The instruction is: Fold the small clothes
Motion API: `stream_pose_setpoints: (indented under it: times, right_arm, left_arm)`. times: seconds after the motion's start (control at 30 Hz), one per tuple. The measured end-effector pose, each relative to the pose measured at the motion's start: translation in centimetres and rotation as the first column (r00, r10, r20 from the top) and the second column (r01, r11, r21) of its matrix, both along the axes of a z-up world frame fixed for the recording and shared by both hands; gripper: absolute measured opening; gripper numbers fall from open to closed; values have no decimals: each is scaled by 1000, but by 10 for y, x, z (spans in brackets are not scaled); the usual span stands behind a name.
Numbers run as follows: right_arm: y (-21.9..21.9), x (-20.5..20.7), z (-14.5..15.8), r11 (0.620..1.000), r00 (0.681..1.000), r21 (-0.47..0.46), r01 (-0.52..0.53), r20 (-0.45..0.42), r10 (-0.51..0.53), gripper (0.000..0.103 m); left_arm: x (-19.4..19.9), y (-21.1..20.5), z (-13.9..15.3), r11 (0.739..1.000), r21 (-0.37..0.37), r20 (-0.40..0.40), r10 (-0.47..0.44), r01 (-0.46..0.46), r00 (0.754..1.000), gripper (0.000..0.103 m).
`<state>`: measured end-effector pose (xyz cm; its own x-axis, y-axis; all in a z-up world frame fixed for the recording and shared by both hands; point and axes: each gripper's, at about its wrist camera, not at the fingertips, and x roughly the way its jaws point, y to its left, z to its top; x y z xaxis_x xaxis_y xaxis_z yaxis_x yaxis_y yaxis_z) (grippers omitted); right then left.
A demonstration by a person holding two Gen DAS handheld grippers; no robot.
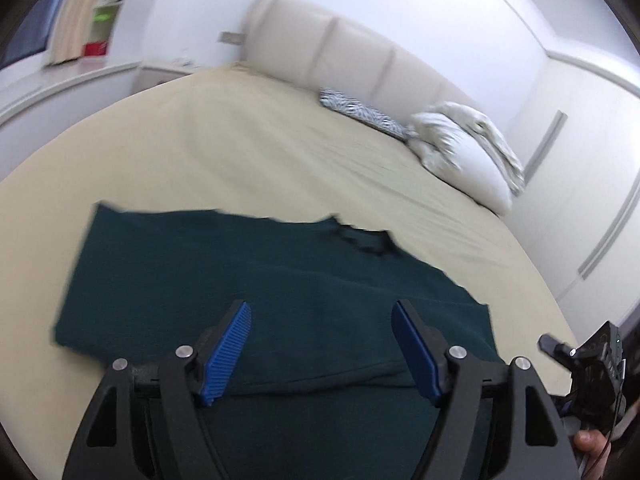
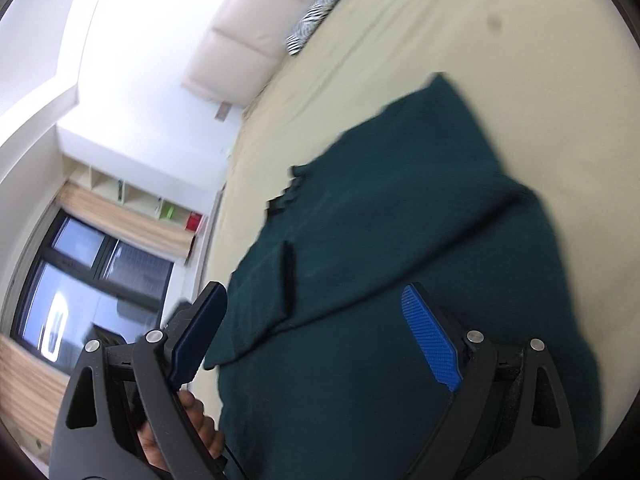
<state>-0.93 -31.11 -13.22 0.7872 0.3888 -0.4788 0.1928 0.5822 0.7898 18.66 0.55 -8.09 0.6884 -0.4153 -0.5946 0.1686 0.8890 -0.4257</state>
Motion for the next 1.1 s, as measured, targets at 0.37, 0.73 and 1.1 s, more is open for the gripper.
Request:
stream_pose_setpoints:
  times: [0.37, 0.73, 1.1]
  right_arm:
    - [91, 134, -38, 975, 950, -31, -218, -236, 205, 72]
    - [106, 151, -16, 932, 944, -227, -281, -242, 226, 7]
    - [30, 135, -14, 962, 967, -226, -153, -235, 99, 7]
  left_arm:
    - [-37, 63, -51, 992, -58, -122, 105, -112, 987, 65]
    - [-45, 63, -58, 990, -52, -89, 123, -128, 988, 63]
    - [-54, 82, -37, 976, -128, -63, 171, -178, 983, 55]
